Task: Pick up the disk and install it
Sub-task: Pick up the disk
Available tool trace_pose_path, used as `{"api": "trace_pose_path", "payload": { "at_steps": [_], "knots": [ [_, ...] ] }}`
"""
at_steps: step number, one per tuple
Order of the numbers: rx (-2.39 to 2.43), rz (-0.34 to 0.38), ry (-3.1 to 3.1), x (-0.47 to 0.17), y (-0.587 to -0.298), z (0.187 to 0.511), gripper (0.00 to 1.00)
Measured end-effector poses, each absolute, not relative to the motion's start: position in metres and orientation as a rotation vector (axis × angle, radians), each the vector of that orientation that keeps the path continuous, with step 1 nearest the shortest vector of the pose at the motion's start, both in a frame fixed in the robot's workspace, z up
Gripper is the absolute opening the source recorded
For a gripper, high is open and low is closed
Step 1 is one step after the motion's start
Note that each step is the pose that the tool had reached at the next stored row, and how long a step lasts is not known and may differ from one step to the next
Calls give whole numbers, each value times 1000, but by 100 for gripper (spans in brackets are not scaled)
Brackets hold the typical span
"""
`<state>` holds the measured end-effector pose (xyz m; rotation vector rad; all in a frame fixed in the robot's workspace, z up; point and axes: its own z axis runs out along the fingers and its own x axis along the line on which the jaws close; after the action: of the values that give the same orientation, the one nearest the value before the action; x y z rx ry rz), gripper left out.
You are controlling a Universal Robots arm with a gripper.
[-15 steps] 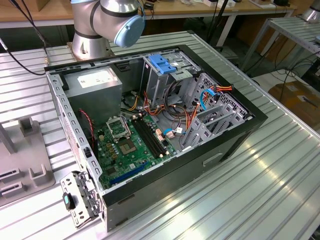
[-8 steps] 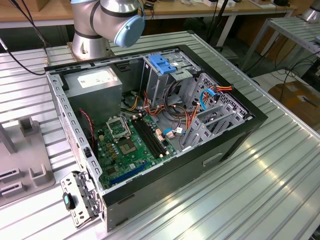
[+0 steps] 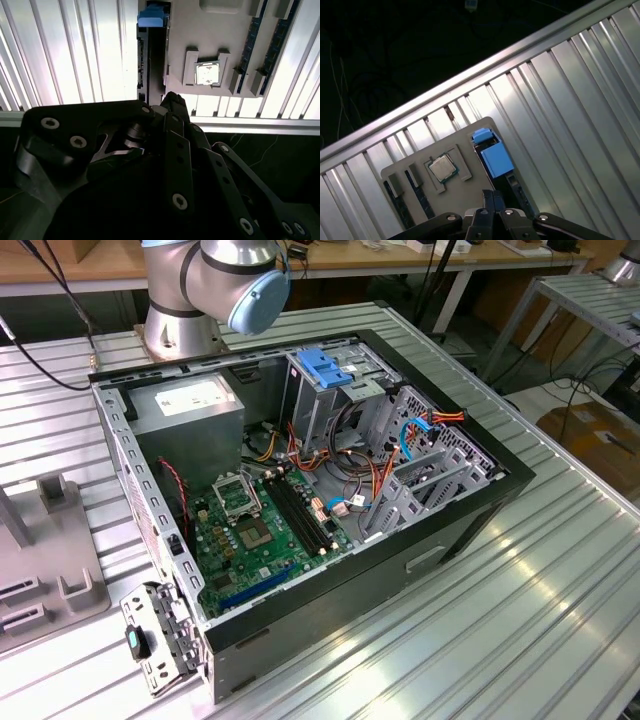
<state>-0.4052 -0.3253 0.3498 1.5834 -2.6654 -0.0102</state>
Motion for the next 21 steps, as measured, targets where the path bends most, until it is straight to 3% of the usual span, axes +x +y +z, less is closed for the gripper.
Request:
{"api": "trace_pose_path", "payload": {
  "at_steps": [21],
  "knots": [
    [1823, -3, -2509, -405, -325, 349, 11]
  ]
}}
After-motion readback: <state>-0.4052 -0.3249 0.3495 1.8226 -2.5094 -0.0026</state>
